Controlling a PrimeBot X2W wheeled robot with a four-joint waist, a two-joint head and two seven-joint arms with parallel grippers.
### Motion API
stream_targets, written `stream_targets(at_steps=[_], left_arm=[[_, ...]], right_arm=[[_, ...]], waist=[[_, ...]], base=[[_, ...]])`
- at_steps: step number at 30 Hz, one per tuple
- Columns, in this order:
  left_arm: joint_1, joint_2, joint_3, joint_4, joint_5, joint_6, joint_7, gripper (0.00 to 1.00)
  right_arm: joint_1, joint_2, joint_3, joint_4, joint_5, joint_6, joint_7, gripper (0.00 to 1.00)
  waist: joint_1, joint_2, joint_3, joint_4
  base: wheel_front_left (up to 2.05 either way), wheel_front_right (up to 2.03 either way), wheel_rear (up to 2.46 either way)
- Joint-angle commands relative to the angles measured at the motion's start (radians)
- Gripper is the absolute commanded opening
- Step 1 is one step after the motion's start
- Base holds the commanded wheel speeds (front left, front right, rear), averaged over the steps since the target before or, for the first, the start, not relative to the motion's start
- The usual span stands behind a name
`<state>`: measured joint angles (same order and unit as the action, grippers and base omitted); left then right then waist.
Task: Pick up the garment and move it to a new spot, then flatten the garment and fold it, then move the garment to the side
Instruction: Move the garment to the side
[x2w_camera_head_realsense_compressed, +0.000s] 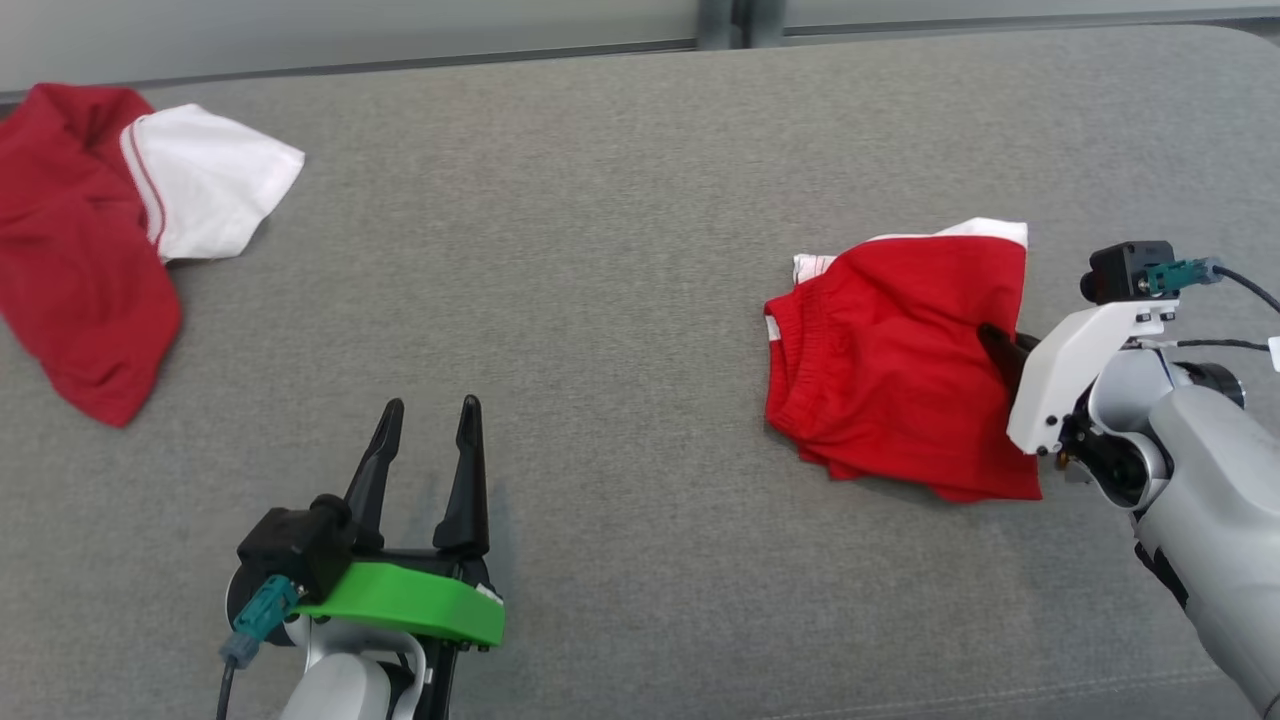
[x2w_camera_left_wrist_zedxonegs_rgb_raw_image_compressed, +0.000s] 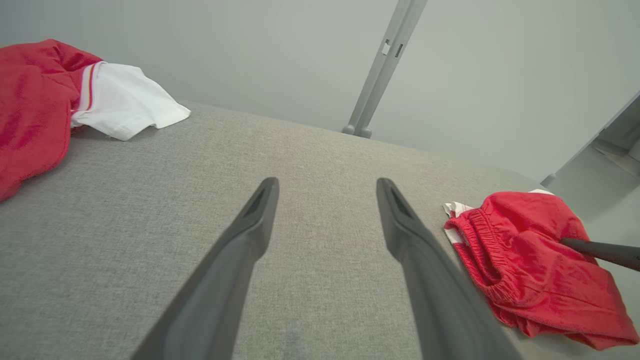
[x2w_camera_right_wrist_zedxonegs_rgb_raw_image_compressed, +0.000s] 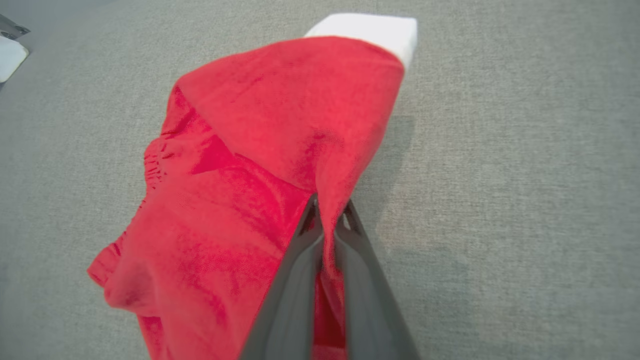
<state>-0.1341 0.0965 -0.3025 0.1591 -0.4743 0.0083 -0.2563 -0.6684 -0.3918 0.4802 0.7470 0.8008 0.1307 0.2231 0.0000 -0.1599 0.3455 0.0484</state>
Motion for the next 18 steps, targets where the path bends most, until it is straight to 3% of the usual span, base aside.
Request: stream_targets(at_steps=[1, 9, 18], left_arm=[[-0.016, 0.011, -0.001, -0.008, 0.009, 0.001, 0.005, 1.00], [-0.052, 0.029, -0.013, -0.034, 0.021, 0.002, 0.027, 1.00], [-0.100, 0.041, -0.042, -0.046, 0.040, -0.007, 0.059, 1.00]], right_arm=[[-0.017, -0.015, 0.009, -0.002, 0.002, 0.000, -0.007, 0.00], [-0.104, -0.033, 0.040, -0.010, -0.004, 0.000, -0.011, 0.00], [-0.190, -0.009, 0.072, 0.012, -0.003, 0.000, -0.033, 0.00]], waist=[[0.0000, 0.0000, 0.004, -0.102], [0.0000, 0.0000, 0.061, -0.270], [0.0000, 0.0000, 0.124, -0.380]], base=[[0.00, 0.00, 0.00], [0.00, 0.00, 0.00], [0.00, 0.00, 0.00]])
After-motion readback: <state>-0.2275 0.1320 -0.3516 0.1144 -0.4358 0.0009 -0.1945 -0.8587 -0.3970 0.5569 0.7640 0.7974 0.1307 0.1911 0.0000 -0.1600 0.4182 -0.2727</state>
